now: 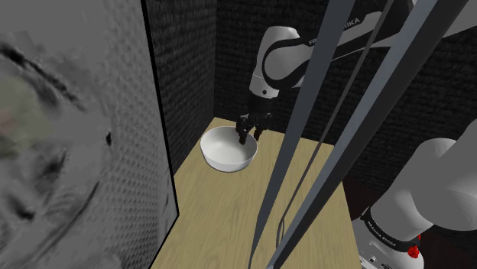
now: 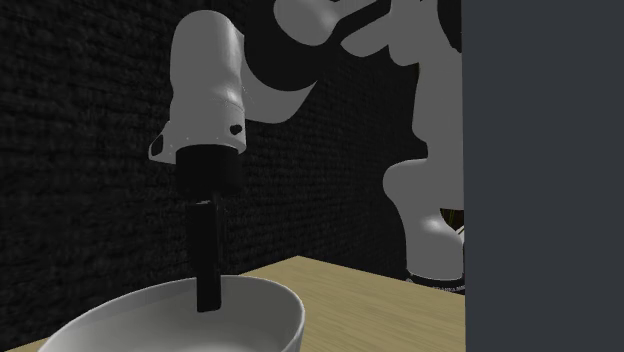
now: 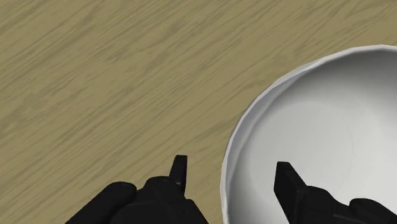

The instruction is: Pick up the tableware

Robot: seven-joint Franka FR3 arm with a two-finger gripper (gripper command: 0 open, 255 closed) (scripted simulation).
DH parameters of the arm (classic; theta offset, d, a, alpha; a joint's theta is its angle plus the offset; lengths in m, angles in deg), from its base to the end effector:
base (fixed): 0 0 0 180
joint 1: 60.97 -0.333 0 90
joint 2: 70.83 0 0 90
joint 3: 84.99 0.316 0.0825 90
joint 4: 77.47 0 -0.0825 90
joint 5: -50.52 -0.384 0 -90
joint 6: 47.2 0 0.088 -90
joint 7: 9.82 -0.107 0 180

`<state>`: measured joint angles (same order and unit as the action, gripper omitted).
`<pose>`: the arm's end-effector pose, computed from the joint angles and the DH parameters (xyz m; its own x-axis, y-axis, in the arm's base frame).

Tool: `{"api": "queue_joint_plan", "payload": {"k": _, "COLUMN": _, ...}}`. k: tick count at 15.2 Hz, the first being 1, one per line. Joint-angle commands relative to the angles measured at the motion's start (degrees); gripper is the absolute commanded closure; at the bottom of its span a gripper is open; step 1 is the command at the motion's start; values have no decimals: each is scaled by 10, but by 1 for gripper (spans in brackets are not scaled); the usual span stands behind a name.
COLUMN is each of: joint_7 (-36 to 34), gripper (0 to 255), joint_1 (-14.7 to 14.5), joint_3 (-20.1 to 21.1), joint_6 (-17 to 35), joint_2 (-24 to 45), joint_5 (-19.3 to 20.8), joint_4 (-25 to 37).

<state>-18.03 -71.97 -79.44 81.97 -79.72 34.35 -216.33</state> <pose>0.4457 0.1404 0.3667 0.9978 -0.0303 -0.0593 -0.0412 -0.9804 -0.1924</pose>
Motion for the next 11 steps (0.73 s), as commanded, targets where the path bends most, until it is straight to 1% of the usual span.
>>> {"api": "queue_joint_plan", "payload": {"k": 1, "joint_7": 0, "gripper": 255, "joint_1": 0, "joint_3": 0, "joint_6": 2, "joint_2": 1, "joint_5": 0, "joint_4": -1}}
{"api": "queue_joint_plan", "payload": {"k": 9, "joint_7": 1, "gripper": 255, "joint_1": 0, "joint_3": 0, "joint_6": 2, "joint_2": 2, "joint_5": 0, "joint_4": 0}}
{"api": "queue_joint_plan", "payload": {"k": 11, "joint_7": -3, "gripper": 255, "joint_1": 1, "joint_3": -1, "joint_6": -14, "joint_2": -7, "joint_5": 2, "joint_4": 7}}
